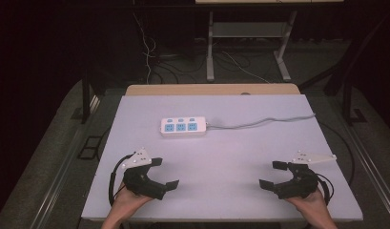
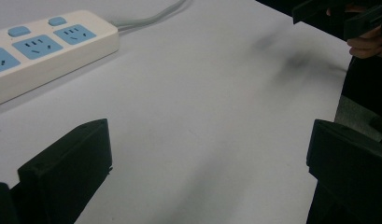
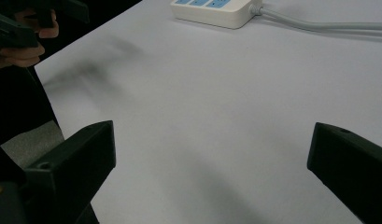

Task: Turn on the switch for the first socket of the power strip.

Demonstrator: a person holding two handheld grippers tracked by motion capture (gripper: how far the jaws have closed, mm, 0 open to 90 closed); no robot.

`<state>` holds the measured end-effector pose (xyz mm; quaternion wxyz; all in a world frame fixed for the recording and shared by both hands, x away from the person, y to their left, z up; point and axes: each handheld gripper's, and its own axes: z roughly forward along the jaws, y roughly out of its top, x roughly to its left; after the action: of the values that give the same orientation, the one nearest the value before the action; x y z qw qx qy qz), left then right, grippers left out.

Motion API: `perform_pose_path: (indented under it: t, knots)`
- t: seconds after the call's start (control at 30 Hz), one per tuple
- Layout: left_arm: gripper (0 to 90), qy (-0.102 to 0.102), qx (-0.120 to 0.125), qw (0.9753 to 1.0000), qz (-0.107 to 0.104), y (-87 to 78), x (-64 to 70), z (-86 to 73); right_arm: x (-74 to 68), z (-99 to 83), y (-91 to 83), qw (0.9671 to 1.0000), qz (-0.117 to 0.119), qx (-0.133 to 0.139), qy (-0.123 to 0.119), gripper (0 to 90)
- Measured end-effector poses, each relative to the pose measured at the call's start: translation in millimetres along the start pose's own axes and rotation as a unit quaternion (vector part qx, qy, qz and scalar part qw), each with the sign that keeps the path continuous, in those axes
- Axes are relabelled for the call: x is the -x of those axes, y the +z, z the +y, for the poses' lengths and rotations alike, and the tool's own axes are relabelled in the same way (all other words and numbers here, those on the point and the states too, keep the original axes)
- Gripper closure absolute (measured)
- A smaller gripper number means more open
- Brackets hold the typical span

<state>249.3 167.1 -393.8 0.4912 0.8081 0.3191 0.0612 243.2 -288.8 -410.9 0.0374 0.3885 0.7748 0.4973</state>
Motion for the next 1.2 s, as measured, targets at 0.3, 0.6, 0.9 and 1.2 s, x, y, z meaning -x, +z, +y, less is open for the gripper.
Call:
perform_pose_path:
  t: [0.3,0.6,0.9,1.2]
  knots:
    - [0.0,0.004,-0.005,1.0000,0.000,-0.1,-1.5,9.0,2.0,-0.4,0.9,1.0000,0.000,-0.003,0.001,0.9]
    - [0.0,0.005,-0.010,0.9999,0.002,-0.6,-6.9,17.3,3.4,-0.9,1.1,1.0000,-0.001,-0.005,0.002,0.9]
    - [0.0,0.001,-0.011,0.9999,0.003,-1.6,-14.8,26.2,4.0,-1.6,1.2,1.0000,-0.001,-0.006,0.002,0.9]
    - [0.0,0.007,-0.016,0.9998,0.001,0.0,-19.9,39.9,4.0,-2.0,1.4,1.0000,-0.002,-0.009,0.001,0.9]
